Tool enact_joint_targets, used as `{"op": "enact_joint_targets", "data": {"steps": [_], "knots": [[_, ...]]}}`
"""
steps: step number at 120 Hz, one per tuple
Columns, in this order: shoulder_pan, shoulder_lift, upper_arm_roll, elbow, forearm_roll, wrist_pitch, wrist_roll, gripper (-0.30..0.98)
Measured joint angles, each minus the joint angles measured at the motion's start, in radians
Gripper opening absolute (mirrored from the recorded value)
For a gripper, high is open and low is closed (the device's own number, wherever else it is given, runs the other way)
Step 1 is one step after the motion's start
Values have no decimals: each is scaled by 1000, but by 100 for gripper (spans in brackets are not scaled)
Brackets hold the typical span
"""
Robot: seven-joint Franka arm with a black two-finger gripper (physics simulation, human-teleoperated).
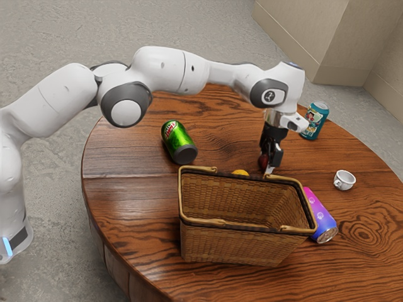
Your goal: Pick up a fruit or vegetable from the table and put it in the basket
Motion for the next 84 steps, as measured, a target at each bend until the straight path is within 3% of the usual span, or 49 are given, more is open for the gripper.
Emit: {"op": "enact_joint_targets", "data": {"steps": [18,35,44,60,84], "knots": [[-70,-102,-5,-9,73,0,-10,38],[-229,-468,2,-289,202,0,-55,37],[-304,-578,-3,-397,255,1,-87,36],[-350,-584,-86,-416,324,1,-140,37],[-347,-534,-120,-413,349,1,-208,36]]}}
